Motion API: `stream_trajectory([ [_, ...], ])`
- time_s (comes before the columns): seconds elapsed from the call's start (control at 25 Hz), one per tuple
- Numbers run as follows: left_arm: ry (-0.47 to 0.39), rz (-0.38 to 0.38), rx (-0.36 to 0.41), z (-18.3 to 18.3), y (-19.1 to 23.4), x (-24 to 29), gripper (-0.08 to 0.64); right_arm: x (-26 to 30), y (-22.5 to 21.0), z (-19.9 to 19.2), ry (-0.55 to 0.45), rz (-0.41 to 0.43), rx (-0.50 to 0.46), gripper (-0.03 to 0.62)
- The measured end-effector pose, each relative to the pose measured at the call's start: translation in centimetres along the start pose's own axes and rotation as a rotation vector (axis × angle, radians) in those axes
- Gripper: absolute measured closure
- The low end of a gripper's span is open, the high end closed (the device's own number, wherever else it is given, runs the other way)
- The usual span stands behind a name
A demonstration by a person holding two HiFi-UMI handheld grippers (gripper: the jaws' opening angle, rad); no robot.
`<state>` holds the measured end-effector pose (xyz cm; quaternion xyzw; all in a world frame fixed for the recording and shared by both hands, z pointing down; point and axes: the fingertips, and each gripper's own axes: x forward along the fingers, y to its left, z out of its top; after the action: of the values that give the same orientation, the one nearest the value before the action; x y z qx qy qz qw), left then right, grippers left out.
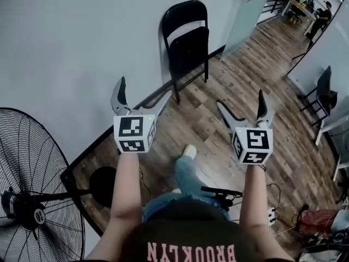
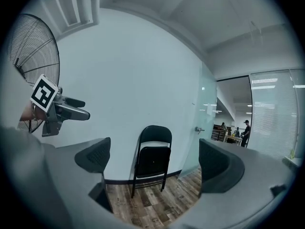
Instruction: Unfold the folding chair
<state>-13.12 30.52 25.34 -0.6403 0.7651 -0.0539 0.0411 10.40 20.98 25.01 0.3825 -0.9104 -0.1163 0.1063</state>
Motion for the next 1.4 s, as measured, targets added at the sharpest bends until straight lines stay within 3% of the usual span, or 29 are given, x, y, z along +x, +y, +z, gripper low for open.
stream_trajectory([
  [0.36,0.025,0.031,0.005,0.4,3.5,10.2,-0.011,11.1,-3.1,-0.5,0.019,0.045,0.015,0.035],
  [0.8,0.044,0.055,0.03,1.5,5.5,25.3,-0.011,25.5,-10.4,-1.7,0.046,0.063,0.028,0.035],
  [1.16,0.062,0.092,0.059,1.6,6.0,30.4,-0.011,30.4,-13.0,-2.7,0.04,0.093,0.039,0.035],
  [1.4,0.099,0.068,0.048,-0.3,5.9,33.3,-0.011,32.2,-13.8,-4.8,0.077,0.081,0.047,0.035],
])
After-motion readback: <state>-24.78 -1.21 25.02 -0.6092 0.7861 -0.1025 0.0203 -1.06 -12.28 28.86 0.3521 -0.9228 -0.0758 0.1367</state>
